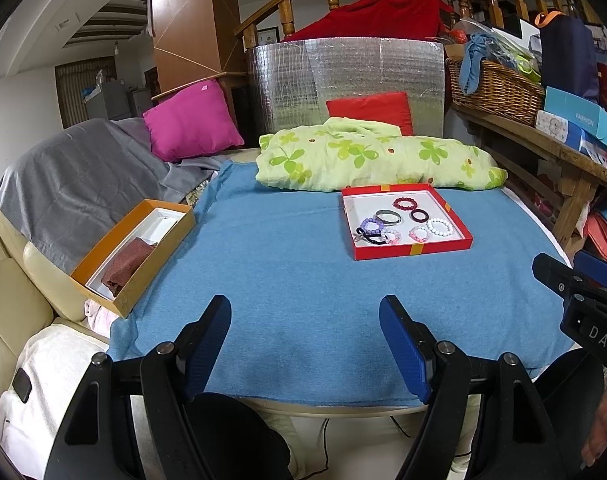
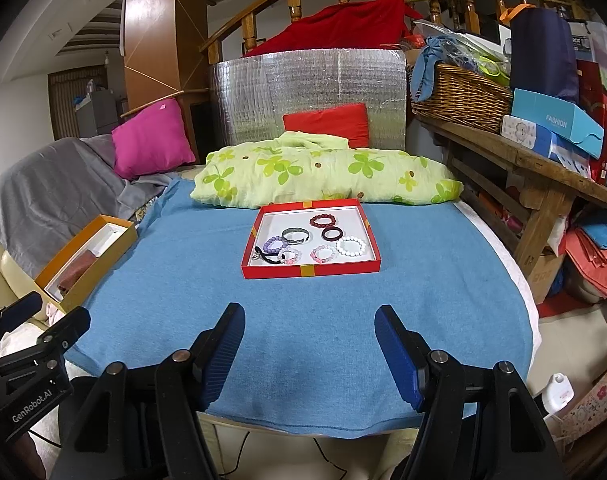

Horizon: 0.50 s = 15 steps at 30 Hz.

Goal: Organize jewelry

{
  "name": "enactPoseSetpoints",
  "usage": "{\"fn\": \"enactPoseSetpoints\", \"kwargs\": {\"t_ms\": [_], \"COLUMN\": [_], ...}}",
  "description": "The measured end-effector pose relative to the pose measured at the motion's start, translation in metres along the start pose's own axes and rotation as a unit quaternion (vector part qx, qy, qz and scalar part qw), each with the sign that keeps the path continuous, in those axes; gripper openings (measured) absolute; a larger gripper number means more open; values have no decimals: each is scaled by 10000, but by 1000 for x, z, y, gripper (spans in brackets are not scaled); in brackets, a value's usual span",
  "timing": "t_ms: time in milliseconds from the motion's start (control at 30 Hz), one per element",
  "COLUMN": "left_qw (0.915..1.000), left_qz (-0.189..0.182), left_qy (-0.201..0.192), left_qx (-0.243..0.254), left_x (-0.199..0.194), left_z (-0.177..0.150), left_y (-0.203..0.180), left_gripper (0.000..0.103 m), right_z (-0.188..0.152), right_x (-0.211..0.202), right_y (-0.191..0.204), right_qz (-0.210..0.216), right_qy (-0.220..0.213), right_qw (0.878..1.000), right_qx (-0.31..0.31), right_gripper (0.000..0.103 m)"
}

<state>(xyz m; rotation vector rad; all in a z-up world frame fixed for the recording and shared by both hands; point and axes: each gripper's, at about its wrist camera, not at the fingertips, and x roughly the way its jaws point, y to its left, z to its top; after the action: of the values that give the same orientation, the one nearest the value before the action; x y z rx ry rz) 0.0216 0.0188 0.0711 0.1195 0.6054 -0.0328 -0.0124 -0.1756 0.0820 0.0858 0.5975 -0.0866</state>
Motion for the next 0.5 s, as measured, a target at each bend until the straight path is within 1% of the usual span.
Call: {"fn": "enactPoseSetpoints", "kwargs": {"t_ms": [500], "left_qw": [10000], "left_qz": [-15], "left_qy": [-25], "left_qx": [12], "left_x": [3], "left_z": [5], "left_y": [-1], "left_gripper": [77], "right_z": [10], "right_x": [1], "right_y": [2], "right_qz": [-29], "right_qy": [-64], "right_qw": [10000], "right_qx": [-46], "right_gripper": [71]}}
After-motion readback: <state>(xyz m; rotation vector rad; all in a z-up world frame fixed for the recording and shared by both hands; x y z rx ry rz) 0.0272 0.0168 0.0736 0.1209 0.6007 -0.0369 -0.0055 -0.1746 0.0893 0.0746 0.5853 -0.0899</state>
